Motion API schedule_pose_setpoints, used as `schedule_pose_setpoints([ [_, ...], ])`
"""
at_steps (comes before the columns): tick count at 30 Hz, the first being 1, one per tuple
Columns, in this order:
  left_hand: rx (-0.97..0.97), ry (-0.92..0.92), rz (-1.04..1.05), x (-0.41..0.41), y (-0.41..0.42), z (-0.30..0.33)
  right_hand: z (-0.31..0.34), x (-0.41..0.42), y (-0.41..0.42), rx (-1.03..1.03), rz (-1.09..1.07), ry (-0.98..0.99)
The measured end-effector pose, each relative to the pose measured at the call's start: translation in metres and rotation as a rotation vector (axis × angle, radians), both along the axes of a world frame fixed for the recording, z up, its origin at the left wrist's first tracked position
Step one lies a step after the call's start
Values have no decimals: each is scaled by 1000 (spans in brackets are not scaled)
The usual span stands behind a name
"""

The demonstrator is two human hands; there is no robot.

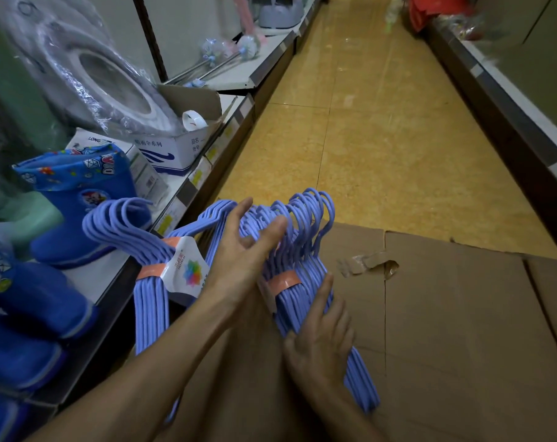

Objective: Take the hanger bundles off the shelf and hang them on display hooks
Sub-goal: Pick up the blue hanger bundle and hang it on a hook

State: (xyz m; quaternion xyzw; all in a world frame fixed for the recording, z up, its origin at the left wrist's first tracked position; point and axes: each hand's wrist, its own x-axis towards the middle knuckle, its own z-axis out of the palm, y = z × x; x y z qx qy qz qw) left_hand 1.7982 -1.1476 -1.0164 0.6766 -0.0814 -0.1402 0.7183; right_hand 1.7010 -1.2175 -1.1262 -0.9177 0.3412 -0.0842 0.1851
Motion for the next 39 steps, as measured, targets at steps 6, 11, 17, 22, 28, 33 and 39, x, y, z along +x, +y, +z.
schedule_pose_setpoints([
  [6,65,65,217,11,28,-27,4,-22,-45,16,120,-121],
  [11,93,365,272,19,29,-49,25,-40,-69,265,194,-227],
  [17,-250,532,118,14,8,-39,62,-47,-96,599,292,-378],
  [22,-537,535,112,30,-6,-24,87,-45,-107,689,363,-366],
  [28,-608,576,158,23,-10,-1,111,-32,-122,608,387,-267],
  [33,-610,542,164,3,-1,43,164,-33,-126,525,376,-247],
  [39,-600,595,176,-29,11,159,281,-63,-112,559,267,-295],
])
